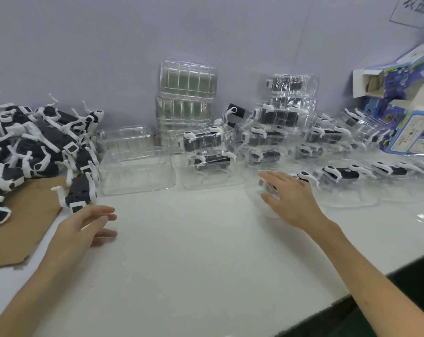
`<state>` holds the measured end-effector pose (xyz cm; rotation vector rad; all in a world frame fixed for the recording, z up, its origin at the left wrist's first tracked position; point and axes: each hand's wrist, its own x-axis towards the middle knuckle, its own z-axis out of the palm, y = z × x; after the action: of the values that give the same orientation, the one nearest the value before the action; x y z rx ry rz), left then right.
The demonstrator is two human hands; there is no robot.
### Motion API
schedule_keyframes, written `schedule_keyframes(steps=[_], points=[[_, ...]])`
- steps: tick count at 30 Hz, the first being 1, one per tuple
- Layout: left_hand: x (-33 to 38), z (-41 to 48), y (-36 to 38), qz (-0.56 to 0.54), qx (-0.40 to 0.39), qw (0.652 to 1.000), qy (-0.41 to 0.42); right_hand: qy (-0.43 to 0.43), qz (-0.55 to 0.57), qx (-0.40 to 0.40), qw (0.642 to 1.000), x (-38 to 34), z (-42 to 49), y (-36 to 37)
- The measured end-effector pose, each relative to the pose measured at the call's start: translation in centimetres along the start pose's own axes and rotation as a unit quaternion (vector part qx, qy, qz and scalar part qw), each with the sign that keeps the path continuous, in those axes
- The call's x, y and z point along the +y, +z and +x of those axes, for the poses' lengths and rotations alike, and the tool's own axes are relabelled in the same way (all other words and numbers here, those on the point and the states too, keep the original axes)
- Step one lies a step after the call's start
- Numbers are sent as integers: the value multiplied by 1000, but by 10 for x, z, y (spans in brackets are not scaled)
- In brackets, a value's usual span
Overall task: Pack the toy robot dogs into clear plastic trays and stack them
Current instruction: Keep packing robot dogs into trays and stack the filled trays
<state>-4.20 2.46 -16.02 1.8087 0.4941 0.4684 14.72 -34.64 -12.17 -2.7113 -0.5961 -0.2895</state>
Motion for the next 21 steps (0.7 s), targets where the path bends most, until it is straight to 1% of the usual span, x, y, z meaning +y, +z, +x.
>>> schedule_keyframes(steps=[4,6,10,12,14,18,21], points=[[5,-4,3,6,3,1000,0,6,8,2,1000,-9,2,1],[7,-6,5,14,8,1000,3,-6,20,8,1000,-20,3,-1],[9,-9,6,19,14,1000,8,-91,114,52,988,-61,2,-8],[9,-9,6,12,17,1000,6,-137,162,48,976,-90,0,-10],[10,-9,6,-13,32,999,1,-178,177,41,967,-122,0,-9],[14,-11,2,-83,114,990,-8,-260,207,31,943,-193,5,0],[17,-10,-5,-146,201,968,-23,-307,190,9,932,-243,20,17]])
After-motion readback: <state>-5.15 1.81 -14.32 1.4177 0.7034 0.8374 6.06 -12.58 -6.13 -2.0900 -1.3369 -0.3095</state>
